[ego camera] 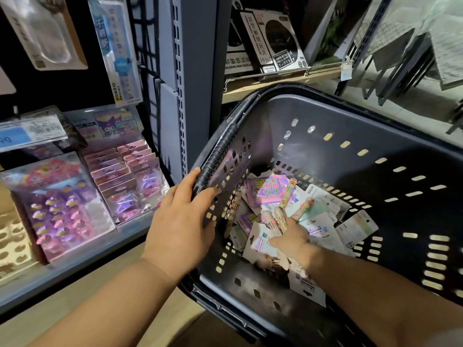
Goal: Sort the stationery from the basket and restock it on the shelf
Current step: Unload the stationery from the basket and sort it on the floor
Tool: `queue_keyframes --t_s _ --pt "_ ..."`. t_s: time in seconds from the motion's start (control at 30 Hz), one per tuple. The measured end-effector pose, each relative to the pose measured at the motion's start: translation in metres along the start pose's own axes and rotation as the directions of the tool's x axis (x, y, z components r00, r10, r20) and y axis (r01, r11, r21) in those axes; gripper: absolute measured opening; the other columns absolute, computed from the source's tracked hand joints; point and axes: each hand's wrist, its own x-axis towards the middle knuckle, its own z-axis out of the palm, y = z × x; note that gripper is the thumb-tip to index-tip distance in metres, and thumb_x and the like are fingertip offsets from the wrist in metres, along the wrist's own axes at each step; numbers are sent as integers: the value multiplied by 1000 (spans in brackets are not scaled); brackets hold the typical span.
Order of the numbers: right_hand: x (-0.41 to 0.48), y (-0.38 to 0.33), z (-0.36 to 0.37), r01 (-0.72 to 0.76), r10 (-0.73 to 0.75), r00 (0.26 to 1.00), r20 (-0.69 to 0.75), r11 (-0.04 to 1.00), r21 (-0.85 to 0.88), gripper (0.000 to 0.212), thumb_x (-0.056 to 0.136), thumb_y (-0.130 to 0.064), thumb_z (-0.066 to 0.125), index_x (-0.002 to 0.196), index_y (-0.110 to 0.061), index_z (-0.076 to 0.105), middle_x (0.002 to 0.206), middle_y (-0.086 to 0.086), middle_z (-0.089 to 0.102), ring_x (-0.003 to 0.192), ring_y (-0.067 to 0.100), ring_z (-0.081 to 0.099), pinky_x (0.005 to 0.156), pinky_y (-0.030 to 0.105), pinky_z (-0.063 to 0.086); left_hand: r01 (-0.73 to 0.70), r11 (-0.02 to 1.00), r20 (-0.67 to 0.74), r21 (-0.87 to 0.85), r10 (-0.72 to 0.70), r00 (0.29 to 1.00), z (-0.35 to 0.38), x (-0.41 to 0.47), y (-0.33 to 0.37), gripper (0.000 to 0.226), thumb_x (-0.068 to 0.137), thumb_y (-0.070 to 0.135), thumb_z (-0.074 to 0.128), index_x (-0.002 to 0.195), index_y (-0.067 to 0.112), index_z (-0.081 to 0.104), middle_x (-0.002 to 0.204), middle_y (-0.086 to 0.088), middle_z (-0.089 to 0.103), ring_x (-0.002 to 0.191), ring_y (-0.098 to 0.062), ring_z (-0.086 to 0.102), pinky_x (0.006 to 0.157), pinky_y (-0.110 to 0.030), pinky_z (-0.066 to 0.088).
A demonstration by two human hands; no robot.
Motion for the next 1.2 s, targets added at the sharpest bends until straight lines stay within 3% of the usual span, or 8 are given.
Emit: queue_keyframes --t_s 0.13,0.37,0.5,0.63,0.77,1.0,1.13,1.2 --pt "-3 20 4 39 -54 996 67 977 207 38 71 -11 70 106 -9 56 82 1 60 78 20 61 51 19 40 8 1000 1 -3 -8 1000 -1 0 0 66 65 17 85 124 25 57 151 -15 38 120 -46 51 90 -55 49" --pt "-9 31 -5 12 -60 995 80 868 497 28 67 6 66 85 -14 56 81 10 61 71 25 61 62 32 50 23 1000 -16 0 -23 1000 -2 2 2 58 71 17 81 125 20 59 153 -15 34 120 -48 49 94 -55 46" --pt "-14 31 -19 -94 130 991 -22 813 574 39 67 -27 73 95 -4 62 86 15 70 54 25 61 46 26 45 15 1000 -18 -16 -15 1000 -1 3 2 59 69 15 81 124 20 61 152 -16 35 118 -48 50 95 -54 46" --pt "-3 32 -26 -206 248 969 -2 808 552 23 88 -20 67 97 -2 57 76 6 54 60 15 49 51 24 39 25 1000 -15 -13 -26 1000 -1 1 4 60 70 17 82 125 21 60 153 -14 34 120 -47 49 95 -53 46" --pt "3 21 -11 -267 300 953 -36 893 364 38 78 -35 77 91 -4 58 70 2 54 59 13 52 50 21 39 27 1000 -13 -12 -28 1000 0 0 3 60 70 18 82 126 22 60 154 -13 32 123 -46 47 97 -54 46" --pt "4 15 -3 -305 343 939 -35 872 384 26 84 -25 69 87 -12 46 92 3 55 85 19 59 69 23 45 34 999 -27 -14 -34 999 0 0 3 60 70 18 82 126 22 61 154 -13 34 122 -46 48 97 -53 45" --pt "22 37 2 -250 316 949 -4 759 602 90 41 -52 89 116 -13 55 97 8 69 81 24 67 63 34 54 26 1000 -25 -13 -26 999 -1 1 3 60 71 21 82 126 22 60 154 -13 33 123 -47 47 96 -55 45" --pt "-1 18 -9 -225 335 942 -33 700 677 76 62 -39 82 123 -8 50 94 10 66 74 21 63 55 30 52 29 1000 -25 -12 -29 999 0 0 2 60 71 23 82 127 22 60 154 -13 32 123 -47 47 97 -56 44"
